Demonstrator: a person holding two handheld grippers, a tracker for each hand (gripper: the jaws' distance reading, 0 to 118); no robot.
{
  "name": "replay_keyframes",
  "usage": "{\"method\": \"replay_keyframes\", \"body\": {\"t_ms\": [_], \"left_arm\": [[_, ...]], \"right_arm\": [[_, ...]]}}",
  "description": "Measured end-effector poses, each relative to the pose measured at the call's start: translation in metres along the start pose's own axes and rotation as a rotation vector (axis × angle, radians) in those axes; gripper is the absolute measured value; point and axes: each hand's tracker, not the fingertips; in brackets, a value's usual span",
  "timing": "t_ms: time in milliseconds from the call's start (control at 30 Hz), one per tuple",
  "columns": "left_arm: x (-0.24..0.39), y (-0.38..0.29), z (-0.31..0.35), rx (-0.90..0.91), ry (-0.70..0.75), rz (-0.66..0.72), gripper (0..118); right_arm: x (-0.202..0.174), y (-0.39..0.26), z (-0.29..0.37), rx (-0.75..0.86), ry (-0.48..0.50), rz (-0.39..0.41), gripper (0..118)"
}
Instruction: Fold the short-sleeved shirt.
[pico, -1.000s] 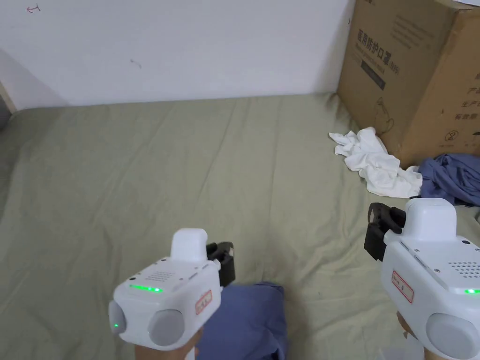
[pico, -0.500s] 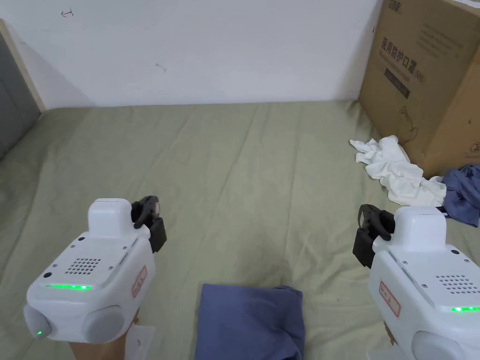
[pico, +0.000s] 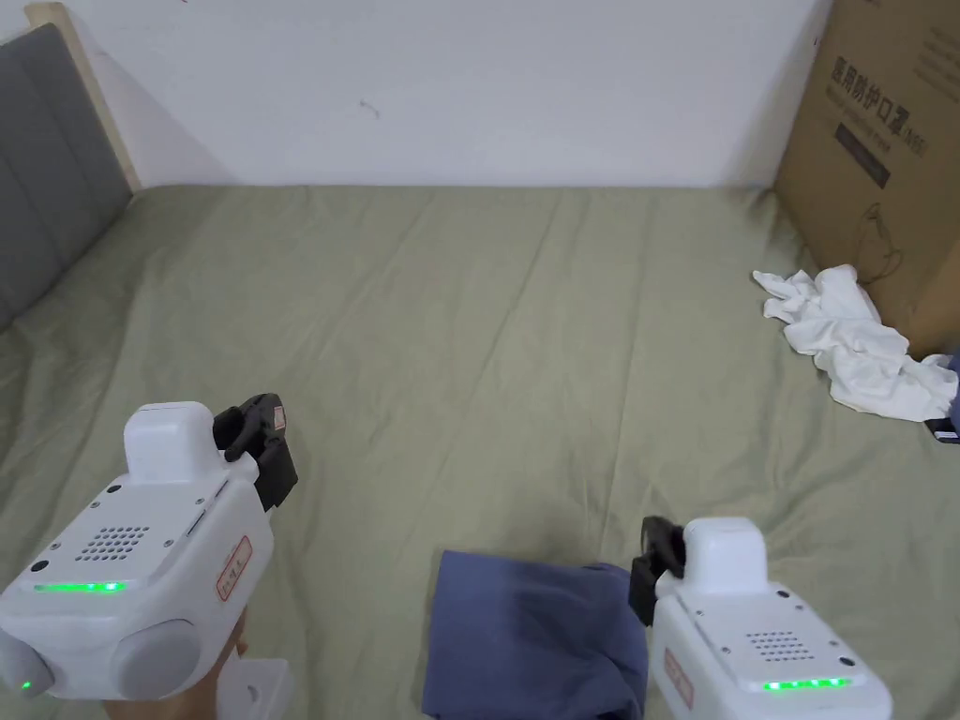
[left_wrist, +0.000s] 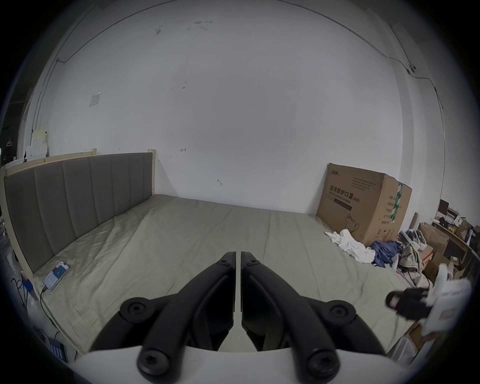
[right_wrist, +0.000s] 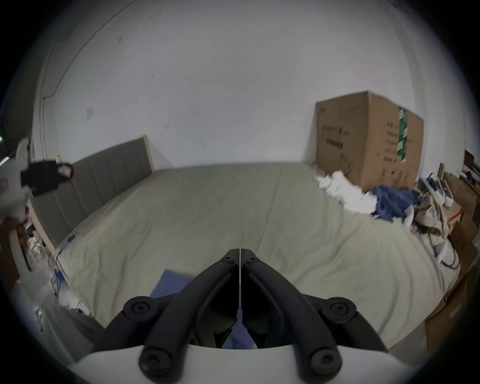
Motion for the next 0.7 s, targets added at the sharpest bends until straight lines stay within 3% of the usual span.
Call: {"method": "replay_keyframes", "body": {"t_ms": [167, 400, 600, 700], "left_arm": [[-0.009, -0.011, 0.001, -0.041, 0.006, 0.006, 7], [-0.015, -0.032, -0.006, -0.149, -0.015, 0.027, 7], [-0.011, -0.066, -0.032, -0.395, -0.106, 0.175, 9], [-0.007, -0.094, -0.052, -0.557, -0.168, 0.287, 28]], "right_arm": [[-0.019, -0.044, -0.037, -0.122, 0.036, 0.025, 3], [-0.020, -0.096, -0.076, -0.299, -0.015, 0.009, 3], [-0.019, -0.105, -0.082, -0.294, -0.032, -0.002, 3], [-0.018, -0.106, -0.081, -0.293, -0.024, 0.012, 3]]}}
